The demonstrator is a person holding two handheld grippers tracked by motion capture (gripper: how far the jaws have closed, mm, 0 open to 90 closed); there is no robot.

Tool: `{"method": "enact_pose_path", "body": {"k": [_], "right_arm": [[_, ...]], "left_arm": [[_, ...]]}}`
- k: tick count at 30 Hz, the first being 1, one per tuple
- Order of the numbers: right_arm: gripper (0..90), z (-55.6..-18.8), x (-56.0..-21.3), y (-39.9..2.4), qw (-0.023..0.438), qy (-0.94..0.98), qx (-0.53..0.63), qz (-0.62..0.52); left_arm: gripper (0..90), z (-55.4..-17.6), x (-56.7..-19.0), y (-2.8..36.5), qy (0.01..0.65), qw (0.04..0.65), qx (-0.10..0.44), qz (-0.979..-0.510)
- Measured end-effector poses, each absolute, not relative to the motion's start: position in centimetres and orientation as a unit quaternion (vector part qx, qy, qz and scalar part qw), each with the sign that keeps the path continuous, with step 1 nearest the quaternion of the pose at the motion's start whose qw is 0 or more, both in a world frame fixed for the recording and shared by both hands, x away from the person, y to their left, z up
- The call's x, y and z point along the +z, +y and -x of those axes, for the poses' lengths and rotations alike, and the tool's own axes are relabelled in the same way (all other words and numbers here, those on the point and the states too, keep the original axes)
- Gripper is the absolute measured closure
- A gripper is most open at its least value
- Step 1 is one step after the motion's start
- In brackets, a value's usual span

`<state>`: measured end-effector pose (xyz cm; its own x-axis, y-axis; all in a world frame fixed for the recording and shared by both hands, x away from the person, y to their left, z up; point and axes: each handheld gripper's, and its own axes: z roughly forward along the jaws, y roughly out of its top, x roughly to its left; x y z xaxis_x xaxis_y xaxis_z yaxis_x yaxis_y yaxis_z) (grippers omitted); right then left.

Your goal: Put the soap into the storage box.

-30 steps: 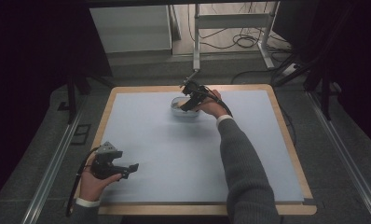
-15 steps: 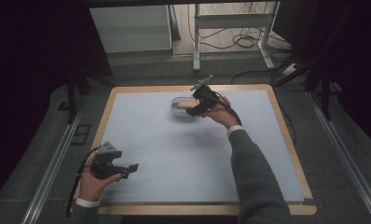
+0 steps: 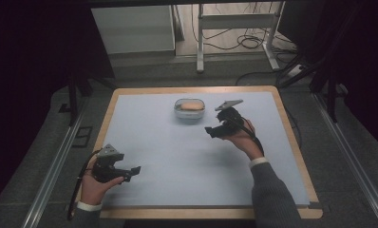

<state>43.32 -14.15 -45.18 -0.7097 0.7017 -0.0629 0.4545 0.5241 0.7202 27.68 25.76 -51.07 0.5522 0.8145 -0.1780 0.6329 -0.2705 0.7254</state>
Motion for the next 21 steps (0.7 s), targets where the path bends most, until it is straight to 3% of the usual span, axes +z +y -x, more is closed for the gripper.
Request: {"method": "enact_pose_path", "body": {"k": [14, 21], "right_arm": [[15.1, -34.3, -47.7, -21.7, 0.199, 0.833, 0.369, -0.360], [15.1, -32.3, -47.7, -23.7, 0.211, 0.824, 0.372, -0.371]], "left_arm": [[7.4, -27.7, -51.0, 25.3, 0.456, 0.385, 0.119, -0.794], [7.4, -27.6, -50.9, 25.3, 0.456, 0.384, 0.123, -0.793]]}}
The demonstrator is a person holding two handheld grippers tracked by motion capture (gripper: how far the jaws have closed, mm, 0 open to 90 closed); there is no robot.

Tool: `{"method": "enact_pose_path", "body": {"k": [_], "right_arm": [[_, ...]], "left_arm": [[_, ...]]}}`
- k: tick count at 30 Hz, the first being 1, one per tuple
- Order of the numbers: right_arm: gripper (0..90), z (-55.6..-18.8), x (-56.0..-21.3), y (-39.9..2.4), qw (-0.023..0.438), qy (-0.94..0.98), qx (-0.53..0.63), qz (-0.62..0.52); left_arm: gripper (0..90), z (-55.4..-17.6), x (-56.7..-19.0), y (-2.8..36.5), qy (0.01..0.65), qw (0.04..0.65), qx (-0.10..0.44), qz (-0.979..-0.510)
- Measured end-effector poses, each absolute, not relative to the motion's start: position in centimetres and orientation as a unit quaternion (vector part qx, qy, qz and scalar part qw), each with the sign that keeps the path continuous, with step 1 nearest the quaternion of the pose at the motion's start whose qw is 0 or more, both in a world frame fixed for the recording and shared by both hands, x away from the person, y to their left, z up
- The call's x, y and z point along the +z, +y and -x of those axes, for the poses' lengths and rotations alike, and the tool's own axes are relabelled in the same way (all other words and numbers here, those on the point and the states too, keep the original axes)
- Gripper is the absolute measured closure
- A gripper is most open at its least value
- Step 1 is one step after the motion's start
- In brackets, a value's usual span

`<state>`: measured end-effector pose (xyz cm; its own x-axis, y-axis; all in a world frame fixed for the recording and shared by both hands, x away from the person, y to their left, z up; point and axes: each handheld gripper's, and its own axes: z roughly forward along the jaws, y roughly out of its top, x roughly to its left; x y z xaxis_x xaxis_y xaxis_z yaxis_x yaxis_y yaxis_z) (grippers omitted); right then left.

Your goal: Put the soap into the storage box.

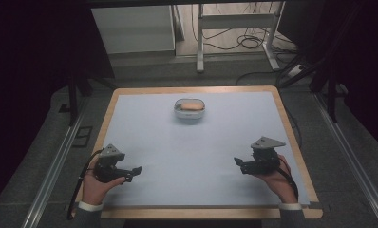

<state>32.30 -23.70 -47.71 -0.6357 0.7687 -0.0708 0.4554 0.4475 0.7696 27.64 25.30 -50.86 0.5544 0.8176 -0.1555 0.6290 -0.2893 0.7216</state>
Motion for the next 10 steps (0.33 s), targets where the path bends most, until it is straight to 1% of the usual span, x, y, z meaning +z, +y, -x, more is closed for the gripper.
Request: {"method": "enact_pose_path", "body": {"k": [4, 10], "right_arm": [[15.1, -31.78, -47.58, -24.46, 0.219, 0.815, 0.380, -0.379], [15.1, -31.88, -47.85, -24.90, 0.218, 0.805, 0.393, -0.386]], "left_arm": [[7.4, -27.65, -50.91, 25.25, 0.455, 0.383, 0.123, -0.795], [7.2, -27.74, -51.28, 24.95, 0.458, 0.375, 0.121, -0.797]]}}
